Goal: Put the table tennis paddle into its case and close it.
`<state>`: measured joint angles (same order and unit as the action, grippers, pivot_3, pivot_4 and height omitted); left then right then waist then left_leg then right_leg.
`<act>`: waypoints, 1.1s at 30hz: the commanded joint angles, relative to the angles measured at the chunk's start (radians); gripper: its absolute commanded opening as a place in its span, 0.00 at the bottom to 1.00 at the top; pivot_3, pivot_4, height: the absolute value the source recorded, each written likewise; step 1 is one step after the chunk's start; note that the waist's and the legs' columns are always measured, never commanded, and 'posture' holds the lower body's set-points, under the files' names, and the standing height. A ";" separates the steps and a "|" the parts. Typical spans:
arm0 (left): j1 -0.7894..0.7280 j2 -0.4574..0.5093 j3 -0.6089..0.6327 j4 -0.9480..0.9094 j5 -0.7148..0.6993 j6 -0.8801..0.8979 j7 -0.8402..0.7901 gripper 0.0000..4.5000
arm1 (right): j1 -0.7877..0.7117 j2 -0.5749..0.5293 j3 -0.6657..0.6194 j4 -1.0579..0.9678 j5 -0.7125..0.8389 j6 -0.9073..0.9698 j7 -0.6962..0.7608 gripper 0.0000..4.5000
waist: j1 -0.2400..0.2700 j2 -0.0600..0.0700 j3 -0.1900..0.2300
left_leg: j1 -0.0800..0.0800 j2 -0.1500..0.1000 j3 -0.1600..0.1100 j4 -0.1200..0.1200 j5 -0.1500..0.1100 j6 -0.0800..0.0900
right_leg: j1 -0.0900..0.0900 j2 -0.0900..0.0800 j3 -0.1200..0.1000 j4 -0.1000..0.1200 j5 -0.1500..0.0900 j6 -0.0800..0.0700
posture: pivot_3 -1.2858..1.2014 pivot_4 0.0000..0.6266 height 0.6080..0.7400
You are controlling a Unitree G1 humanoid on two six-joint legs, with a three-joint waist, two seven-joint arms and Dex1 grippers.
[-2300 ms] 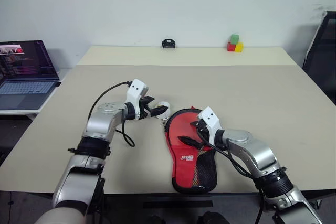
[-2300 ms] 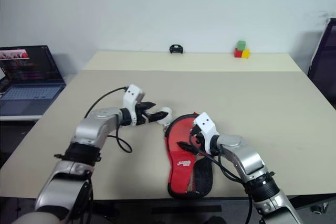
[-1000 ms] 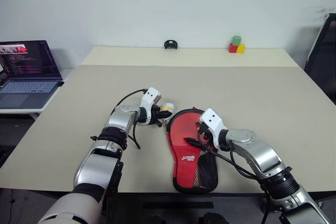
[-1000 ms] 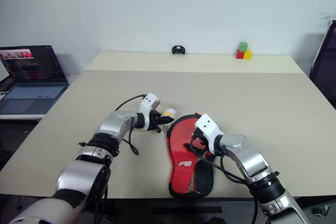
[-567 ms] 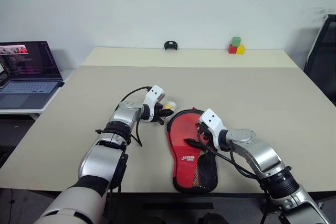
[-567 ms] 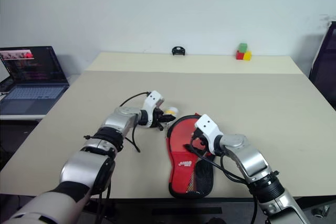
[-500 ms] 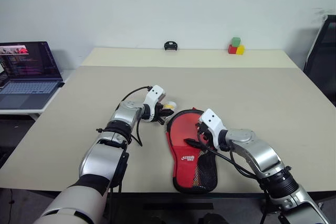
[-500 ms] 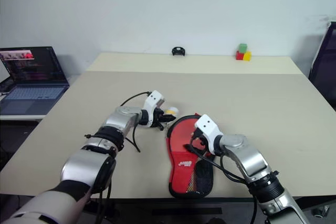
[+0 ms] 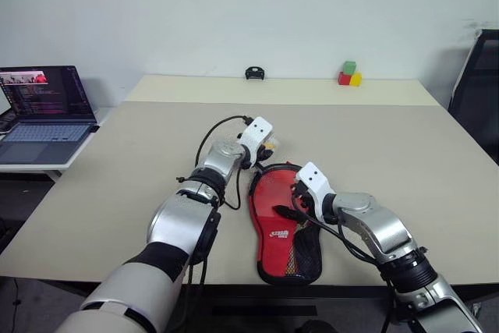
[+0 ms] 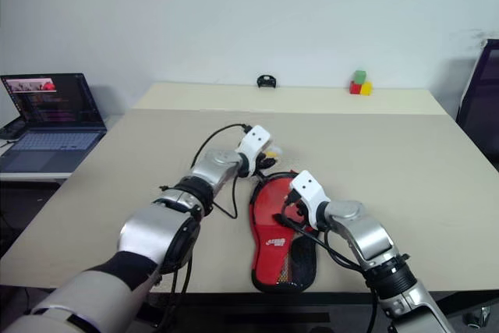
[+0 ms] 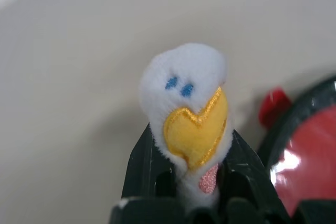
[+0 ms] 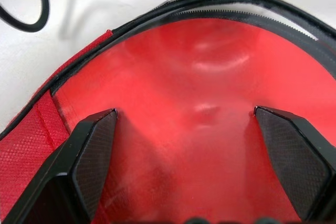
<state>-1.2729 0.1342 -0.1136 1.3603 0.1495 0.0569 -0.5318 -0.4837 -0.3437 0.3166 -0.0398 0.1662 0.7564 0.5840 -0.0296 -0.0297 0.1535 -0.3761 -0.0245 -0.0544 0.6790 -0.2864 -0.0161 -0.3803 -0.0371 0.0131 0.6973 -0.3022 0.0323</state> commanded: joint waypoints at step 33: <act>-0.110 -0.329 -0.068 0.022 0.236 -0.116 0.143 0.10 | 0.241 0.072 0.016 -0.071 -0.020 0.173 -0.191 1.00 | 0.021 0.000 -0.001 | 0.009 -0.001 0.000 -0.016 0.000 0.000 | 0.010 -0.001 -0.002 -0.018 -0.002 0.007 | 0.52 0.24 1.00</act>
<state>-1.3825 -0.1535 -0.1656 1.4156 0.3745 -0.0357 -0.3613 -0.3248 -0.2686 0.2813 -0.2223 0.1561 0.8109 0.3918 -0.0085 -0.0298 0.1529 -0.3669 -0.0256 -0.0545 0.6627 -0.2868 -0.0164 -0.3698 -0.0378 0.0108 0.6792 -0.3046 0.0391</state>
